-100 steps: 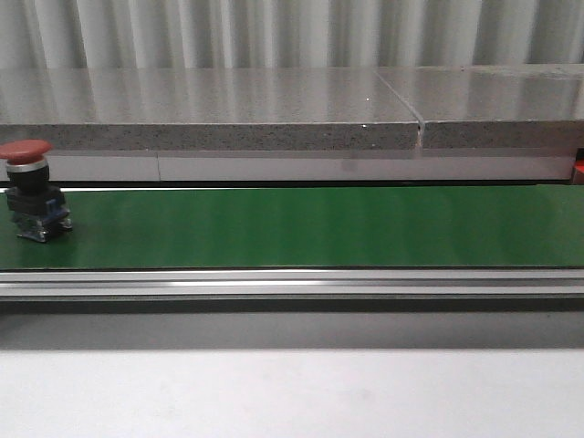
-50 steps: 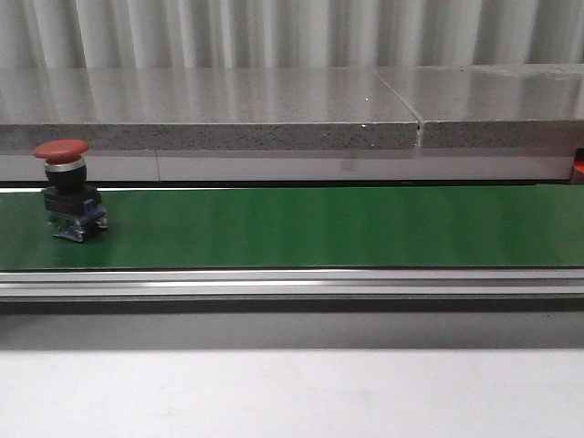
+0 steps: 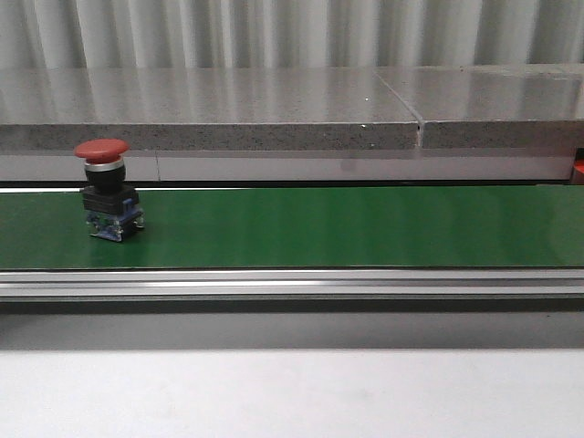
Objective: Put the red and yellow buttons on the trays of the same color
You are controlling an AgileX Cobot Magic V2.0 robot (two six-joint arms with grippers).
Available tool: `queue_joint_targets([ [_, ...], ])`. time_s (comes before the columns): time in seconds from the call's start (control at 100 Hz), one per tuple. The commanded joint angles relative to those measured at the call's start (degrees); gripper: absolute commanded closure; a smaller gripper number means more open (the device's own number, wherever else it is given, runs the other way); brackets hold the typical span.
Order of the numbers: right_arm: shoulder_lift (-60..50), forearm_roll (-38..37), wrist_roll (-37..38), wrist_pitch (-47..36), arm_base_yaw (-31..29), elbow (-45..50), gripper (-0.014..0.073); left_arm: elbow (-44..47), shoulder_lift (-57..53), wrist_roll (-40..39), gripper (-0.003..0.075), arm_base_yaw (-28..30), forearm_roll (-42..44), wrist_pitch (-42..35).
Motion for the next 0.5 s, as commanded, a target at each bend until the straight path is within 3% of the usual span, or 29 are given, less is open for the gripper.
queue_joint_targets([
  [0.0, 0.1, -0.7, -0.2, -4.7, -0.2, -0.4, 0.0662, -1.6, -1.8, -0.4, 0.0218, 0.1, -1.0, -2.0],
  [0.34, 0.1, -0.7, -0.2, -4.7, -0.2, -0.4, 0.0662, -1.6, -2.3, -0.4, 0.0715, 0.1, -1.1, 0.7],
  [0.49, 0.1, -0.7, -0.2, -4.7, -0.2, -0.4, 0.0662, -1.6, -5.2, -0.4, 0.0739, 0.1, -1.1, 3.3],
])
